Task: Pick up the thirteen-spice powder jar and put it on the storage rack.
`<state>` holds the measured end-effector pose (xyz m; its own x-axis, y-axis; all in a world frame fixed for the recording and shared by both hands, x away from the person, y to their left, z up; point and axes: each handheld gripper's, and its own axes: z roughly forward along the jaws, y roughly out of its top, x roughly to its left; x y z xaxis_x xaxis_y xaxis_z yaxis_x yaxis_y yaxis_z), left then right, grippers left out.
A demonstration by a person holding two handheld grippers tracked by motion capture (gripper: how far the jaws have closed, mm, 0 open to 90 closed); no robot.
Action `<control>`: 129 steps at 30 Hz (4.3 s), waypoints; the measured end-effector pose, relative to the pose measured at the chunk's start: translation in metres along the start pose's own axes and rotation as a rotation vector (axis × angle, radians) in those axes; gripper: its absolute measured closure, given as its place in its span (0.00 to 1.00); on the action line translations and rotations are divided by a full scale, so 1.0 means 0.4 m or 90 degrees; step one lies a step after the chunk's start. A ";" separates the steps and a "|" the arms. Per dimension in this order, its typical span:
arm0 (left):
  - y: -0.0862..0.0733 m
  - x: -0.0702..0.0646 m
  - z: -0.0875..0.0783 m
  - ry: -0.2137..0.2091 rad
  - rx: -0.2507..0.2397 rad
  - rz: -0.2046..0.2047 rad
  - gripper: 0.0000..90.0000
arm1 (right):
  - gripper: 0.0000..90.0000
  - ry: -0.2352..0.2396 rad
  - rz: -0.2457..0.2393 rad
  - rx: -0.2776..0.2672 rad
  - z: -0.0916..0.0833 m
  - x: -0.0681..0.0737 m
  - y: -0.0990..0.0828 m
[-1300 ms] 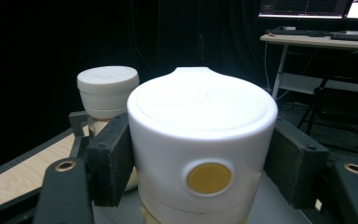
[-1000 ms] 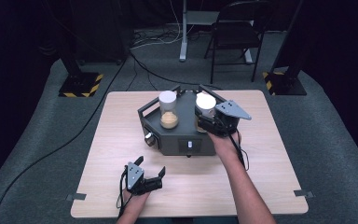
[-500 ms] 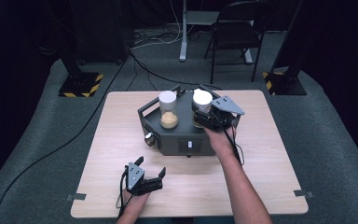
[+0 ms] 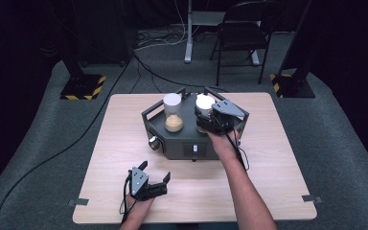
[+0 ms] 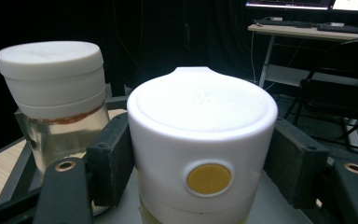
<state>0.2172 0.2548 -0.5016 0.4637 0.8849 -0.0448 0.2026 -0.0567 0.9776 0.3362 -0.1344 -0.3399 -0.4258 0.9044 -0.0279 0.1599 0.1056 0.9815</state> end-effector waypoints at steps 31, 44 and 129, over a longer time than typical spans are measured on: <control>-0.003 0.005 -0.001 -0.006 -0.005 -0.006 0.02 | 0.00 0.000 0.050 0.000 -0.007 -0.011 0.002; -0.001 -0.001 0.002 -0.007 -0.001 0.006 0.02 | 0.00 0.007 0.059 -0.029 -0.086 -0.039 -0.027; 0.002 -0.007 0.002 -0.003 0.004 0.015 0.02 | 0.01 -0.082 0.090 0.121 -0.329 -0.169 -0.406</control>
<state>0.2168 0.2516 -0.5010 0.4723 0.8812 -0.0220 0.1968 -0.0810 0.9771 0.2216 -0.2670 -0.4723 -0.2725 0.9595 0.0710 0.3788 0.0391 0.9247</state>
